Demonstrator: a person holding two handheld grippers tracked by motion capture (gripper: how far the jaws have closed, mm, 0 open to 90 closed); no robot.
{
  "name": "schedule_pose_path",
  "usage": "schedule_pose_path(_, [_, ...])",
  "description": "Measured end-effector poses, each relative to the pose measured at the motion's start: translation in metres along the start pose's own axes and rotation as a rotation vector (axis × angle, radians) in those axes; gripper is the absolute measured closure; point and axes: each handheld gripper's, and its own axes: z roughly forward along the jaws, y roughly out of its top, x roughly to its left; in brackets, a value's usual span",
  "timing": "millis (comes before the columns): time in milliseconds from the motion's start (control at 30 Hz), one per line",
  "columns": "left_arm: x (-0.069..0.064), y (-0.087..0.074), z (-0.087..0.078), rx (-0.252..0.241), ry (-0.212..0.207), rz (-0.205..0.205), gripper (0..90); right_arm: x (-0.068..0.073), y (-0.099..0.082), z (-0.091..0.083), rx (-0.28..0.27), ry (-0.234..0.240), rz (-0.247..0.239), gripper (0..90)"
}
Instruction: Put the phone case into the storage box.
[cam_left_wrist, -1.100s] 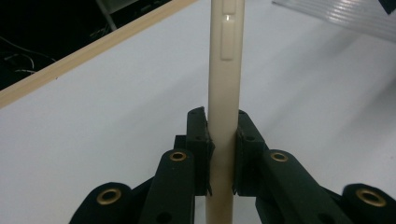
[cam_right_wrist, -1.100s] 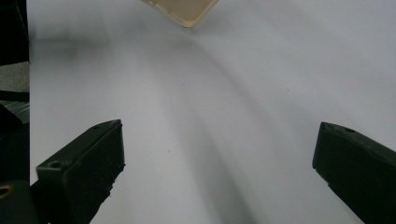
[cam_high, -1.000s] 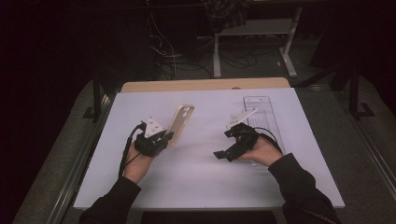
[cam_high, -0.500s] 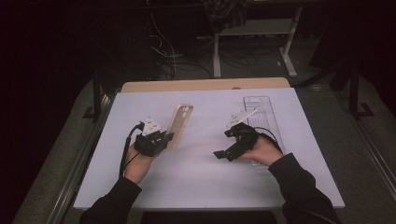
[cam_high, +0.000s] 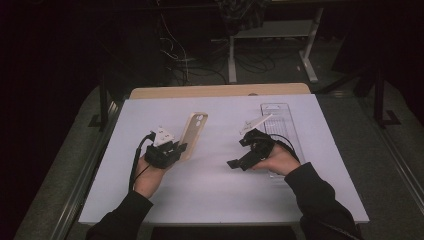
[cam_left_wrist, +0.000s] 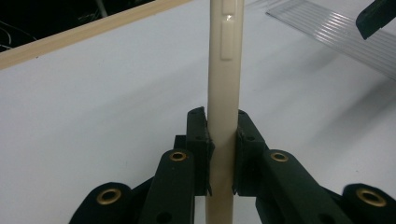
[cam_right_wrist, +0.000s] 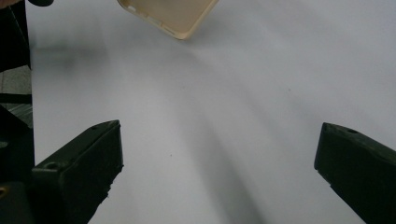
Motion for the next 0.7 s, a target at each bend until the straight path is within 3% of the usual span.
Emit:
schedule_pose_path(300, [0.0,-0.001,0.0,-0.001,0.006,-0.013,79.9,-0.003,0.01,0.004,-0.006,0.001,0.051,0.0])
schedule_pose_path(700, [-0.004,-0.002,0.0,-0.001,0.003,-0.026,79.9,-0.002,0.027,0.015,-0.04,0.015,0.053,0.0])
